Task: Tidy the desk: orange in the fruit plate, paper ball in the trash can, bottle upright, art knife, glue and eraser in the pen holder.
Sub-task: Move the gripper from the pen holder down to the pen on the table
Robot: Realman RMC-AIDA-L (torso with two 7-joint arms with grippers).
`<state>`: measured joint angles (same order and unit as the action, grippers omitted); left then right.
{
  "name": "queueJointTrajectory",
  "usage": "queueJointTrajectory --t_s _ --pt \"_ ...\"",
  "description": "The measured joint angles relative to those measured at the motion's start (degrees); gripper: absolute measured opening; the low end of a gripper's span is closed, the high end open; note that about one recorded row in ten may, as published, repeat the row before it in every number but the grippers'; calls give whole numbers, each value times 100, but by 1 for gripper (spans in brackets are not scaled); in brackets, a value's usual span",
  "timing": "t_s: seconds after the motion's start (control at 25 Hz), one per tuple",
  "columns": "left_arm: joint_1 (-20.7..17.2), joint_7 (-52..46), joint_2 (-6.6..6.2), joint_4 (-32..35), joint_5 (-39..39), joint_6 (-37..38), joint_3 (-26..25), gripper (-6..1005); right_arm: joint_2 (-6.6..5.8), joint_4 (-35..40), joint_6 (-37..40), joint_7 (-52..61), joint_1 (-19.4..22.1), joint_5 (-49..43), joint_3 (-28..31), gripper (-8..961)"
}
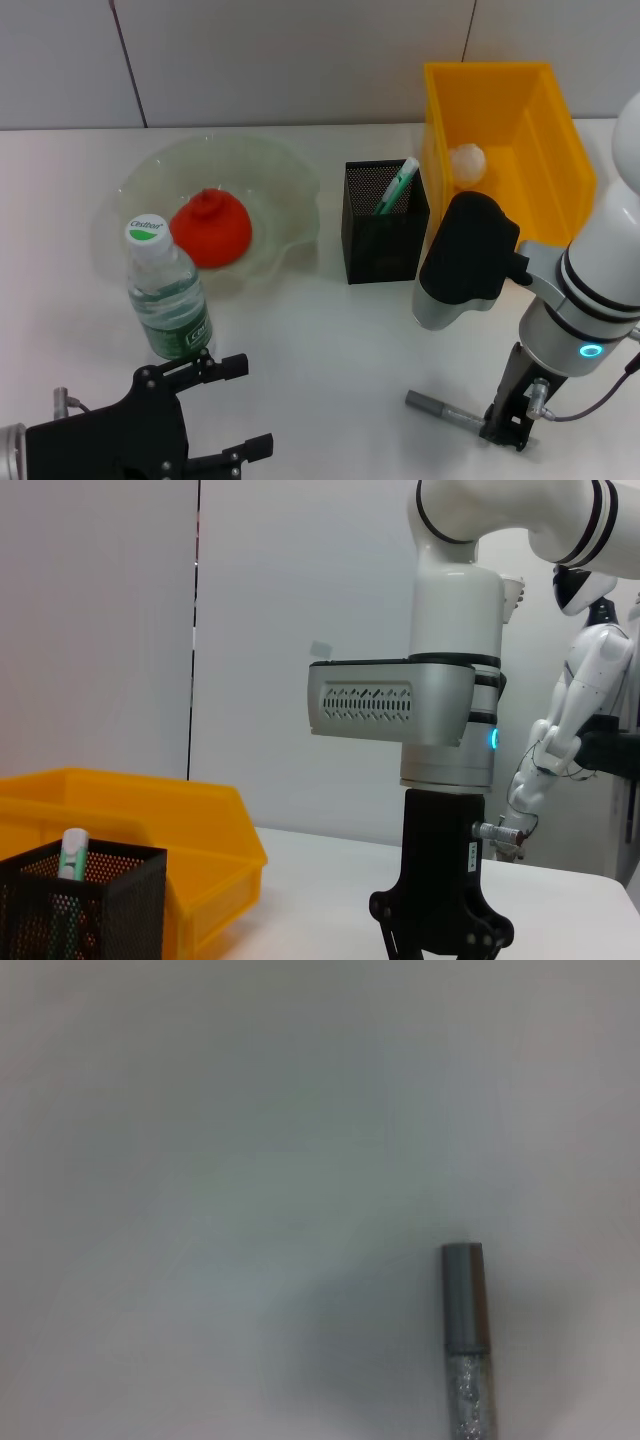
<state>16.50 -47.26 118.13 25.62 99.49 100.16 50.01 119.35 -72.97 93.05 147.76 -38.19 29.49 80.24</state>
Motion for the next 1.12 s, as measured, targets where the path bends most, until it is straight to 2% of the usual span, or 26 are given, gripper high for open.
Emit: queueJointTrajectory --t_s 0.32,0.44,0.48,0.56,0.64,0.8,0.88,1.12 --pt "-17 -4 0 9 0 11 -5 803 -25 -510 276 -29 -9 -187 68 126" --pt "7 -2 -1 15 0 11 -2 803 -33 -1282 609 -190 -31 -770 122 125" --pt "7 -2 -1 15 0 11 -2 803 -34 -1768 849 -293 -116 -1078 219 125" --pt "16 -1 0 18 -1 14 0 803 -34 -1864 930 -304 -177 -1125 270 1" --pt "16 17 3 16 -1 17 0 803 -27 -1883 1048 -307 -277 -1084 375 1" --pt "12 47 11 2 0 17 0 803 -12 -1393 998 -265 -268 -689 388 2" --pt "-3 64 13 -26 -1 -14 0 803 1 -1098 931 -171 -218 -457 378 30" --pt "14 38 1 -16 1 -16 0 803 6 -1008 826 -116 -76 -203 369 114"
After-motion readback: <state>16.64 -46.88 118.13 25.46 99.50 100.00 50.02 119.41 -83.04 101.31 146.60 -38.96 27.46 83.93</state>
